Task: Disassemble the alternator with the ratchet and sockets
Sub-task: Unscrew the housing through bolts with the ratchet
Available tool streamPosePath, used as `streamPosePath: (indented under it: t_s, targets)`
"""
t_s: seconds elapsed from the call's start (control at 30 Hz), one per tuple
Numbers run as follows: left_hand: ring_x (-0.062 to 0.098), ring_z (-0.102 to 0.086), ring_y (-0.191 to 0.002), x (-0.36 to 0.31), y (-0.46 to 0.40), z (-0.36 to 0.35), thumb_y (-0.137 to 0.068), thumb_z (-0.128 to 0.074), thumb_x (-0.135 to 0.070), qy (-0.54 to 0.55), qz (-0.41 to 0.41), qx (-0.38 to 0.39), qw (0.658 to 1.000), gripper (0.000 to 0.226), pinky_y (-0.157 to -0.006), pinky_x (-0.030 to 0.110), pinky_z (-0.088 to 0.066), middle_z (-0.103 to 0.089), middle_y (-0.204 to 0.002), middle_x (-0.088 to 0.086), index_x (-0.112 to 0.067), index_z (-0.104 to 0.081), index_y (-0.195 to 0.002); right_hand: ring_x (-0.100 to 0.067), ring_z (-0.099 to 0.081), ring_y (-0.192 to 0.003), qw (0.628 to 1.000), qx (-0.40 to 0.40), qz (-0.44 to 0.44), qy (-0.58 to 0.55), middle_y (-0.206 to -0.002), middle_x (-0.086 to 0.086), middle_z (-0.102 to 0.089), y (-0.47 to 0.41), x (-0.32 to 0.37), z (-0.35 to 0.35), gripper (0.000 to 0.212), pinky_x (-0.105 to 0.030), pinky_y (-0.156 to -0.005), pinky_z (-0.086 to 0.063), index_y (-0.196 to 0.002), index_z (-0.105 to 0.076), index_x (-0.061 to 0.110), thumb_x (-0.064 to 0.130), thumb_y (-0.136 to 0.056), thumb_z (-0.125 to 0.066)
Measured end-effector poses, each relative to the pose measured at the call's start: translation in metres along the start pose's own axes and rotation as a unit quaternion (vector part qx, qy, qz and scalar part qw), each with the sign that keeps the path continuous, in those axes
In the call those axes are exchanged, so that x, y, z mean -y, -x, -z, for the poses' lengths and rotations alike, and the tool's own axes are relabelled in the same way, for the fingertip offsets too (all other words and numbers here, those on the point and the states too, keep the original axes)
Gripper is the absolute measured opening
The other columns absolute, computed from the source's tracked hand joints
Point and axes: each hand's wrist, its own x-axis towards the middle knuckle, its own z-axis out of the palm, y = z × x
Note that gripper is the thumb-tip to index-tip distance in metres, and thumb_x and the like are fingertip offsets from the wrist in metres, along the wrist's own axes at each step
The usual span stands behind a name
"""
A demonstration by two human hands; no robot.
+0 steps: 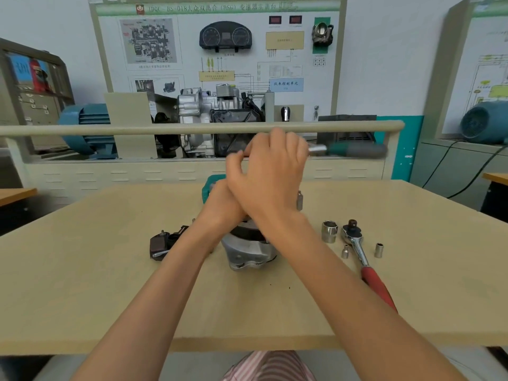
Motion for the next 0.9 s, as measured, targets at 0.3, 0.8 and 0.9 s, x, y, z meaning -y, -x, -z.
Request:
streamPosePath:
  t_s: [0.3, 0.8, 0.9]
  targets:
    - [0.003, -0.069, -0.078, 0.004, 0.002, 0.003, -0.079, -0.073, -0.013, 0.122, 0.019, 0.045, 0.991, 0.014, -0.072, 0.013, -0.053, -0.074, -0.079, -0.007, -0.022, -0.071, -0.089, -0.014, -0.044, -0.055, 0.661, 0.109, -0.235, -0.704, -0.046, 0.000, -0.044, -0.025, -0.023, 0.007, 0.047, -0.023, -0.072, -0.045, -0.041, -0.041, 0.013, 0.014, -0.088, -0.035]
    - [0.003, -0.069, -0.085, 0.004, 0.003, 0.003, -0.078, -0.075, -0.018, 0.118, 0.016, 0.052, 0.991, 0.017, -0.081, 0.018, -0.053, -0.074, -0.085, -0.011, -0.031, -0.070, -0.088, -0.015, -0.042, -0.050, 0.653, 0.148, -0.260, -0.696, -0.041, 0.000, -0.042, -0.033, -0.022, 0.009, 0.055, -0.025, -0.070, -0.045, -0.039, -0.039, 0.012, 0.015, -0.093, -0.031]
    - [0.002, -0.068, -0.070, 0.002, 0.006, 0.004, -0.080, -0.069, -0.002, 0.117, -0.001, 0.050, 0.992, 0.030, -0.067, 0.015, -0.054, -0.072, -0.069, -0.010, -0.030, -0.071, -0.069, -0.013, -0.044, -0.065, 0.895, 0.023, -0.093, -0.437, -0.058, 0.000, -0.047, -0.007, -0.015, 0.011, 0.032, -0.029, -0.074, -0.038, -0.054, -0.049, 0.006, 0.019, -0.082, -0.039]
